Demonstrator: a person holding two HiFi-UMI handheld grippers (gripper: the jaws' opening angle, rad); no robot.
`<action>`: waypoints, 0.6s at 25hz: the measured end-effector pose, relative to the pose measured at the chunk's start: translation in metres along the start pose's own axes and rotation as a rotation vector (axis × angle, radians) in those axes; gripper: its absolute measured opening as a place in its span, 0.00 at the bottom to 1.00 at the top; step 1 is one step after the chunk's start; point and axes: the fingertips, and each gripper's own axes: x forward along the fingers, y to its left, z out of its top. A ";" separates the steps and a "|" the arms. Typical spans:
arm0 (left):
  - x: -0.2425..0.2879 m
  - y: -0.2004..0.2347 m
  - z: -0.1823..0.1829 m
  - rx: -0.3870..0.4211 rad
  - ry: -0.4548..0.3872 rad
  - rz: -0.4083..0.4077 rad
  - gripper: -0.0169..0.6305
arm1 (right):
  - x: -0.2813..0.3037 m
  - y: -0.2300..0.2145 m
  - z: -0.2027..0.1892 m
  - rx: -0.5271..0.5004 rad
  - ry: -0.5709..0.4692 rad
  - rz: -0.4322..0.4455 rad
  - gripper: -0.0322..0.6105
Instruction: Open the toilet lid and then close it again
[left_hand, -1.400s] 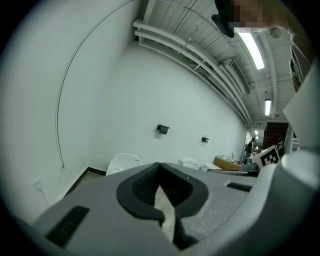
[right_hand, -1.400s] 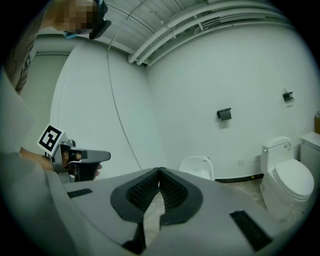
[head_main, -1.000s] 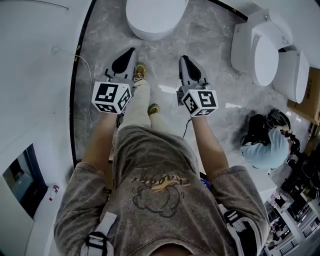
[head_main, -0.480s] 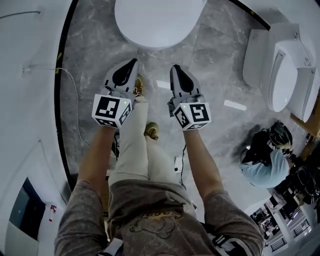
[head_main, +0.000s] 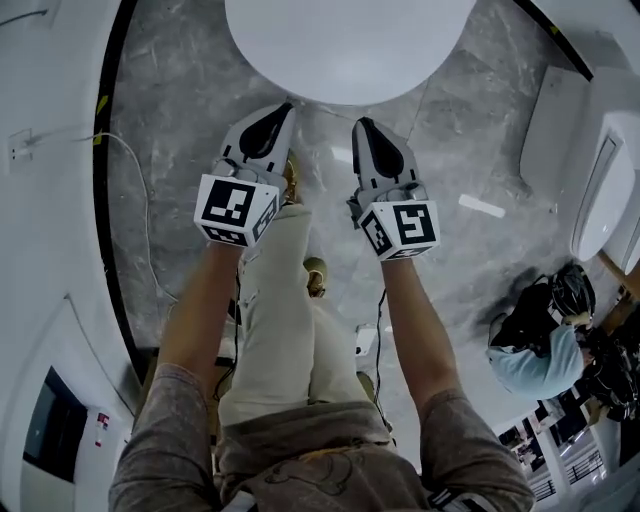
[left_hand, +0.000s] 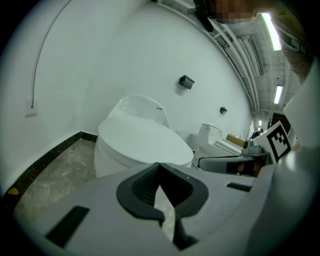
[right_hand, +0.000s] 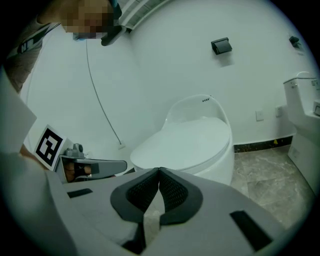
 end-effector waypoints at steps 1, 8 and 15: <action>0.004 0.003 -0.005 0.000 0.003 0.001 0.04 | 0.004 -0.002 -0.005 0.008 0.002 -0.001 0.09; 0.021 0.011 -0.008 0.017 0.000 0.011 0.04 | 0.018 -0.009 -0.017 0.020 0.015 0.006 0.09; 0.015 0.007 0.008 -0.023 0.000 0.017 0.04 | 0.018 -0.005 0.002 0.025 0.032 0.020 0.09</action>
